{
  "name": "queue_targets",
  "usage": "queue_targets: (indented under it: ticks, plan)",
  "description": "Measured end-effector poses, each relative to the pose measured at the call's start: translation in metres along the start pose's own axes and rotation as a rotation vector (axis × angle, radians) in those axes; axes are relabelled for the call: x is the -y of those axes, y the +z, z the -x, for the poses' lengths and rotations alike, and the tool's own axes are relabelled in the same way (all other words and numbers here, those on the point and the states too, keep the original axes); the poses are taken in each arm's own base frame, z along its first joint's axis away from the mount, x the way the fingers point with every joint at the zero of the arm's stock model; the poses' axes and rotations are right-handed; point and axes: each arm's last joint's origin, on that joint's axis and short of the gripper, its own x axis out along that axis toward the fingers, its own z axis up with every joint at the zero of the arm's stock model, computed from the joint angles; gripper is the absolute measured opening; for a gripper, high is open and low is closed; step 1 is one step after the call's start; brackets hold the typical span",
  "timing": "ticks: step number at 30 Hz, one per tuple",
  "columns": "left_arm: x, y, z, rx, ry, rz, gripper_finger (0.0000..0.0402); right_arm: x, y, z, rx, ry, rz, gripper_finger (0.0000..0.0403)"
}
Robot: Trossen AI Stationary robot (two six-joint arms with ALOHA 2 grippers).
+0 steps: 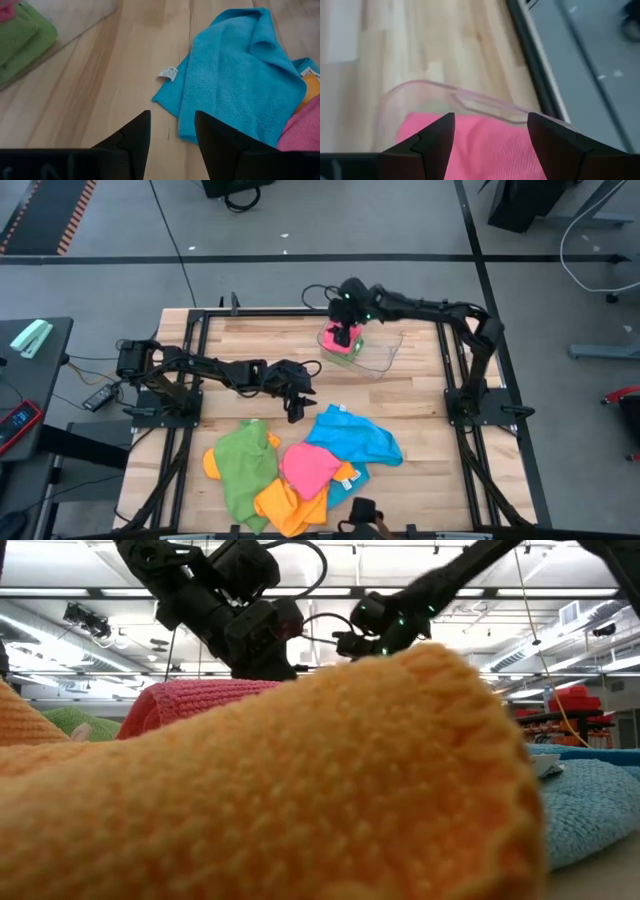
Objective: Fold microfiber towels
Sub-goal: Stack the top pink towel on top of the green towel
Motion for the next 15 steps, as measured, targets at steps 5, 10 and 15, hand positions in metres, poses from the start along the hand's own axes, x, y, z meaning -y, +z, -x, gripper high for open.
queue_targets:
  ticks: [5,10,15]
  plan:
    - [0.003,0.0,0.0,0.0,-0.007,-0.006,0.0162,-0.005,-0.02,-0.011,0.016,-0.031,-0.052,0.0259]
    - [0.003,0.0,0.0,0.001,-0.007,-0.005,0.0162,-0.009,-0.039,-0.028,-0.051,-0.016,-0.091,0.0259]
    - [0.003,0.0,0.0,0.002,-0.006,-0.005,0.0162,-0.012,-0.056,-0.047,-0.123,-0.009,-0.126,0.0259]
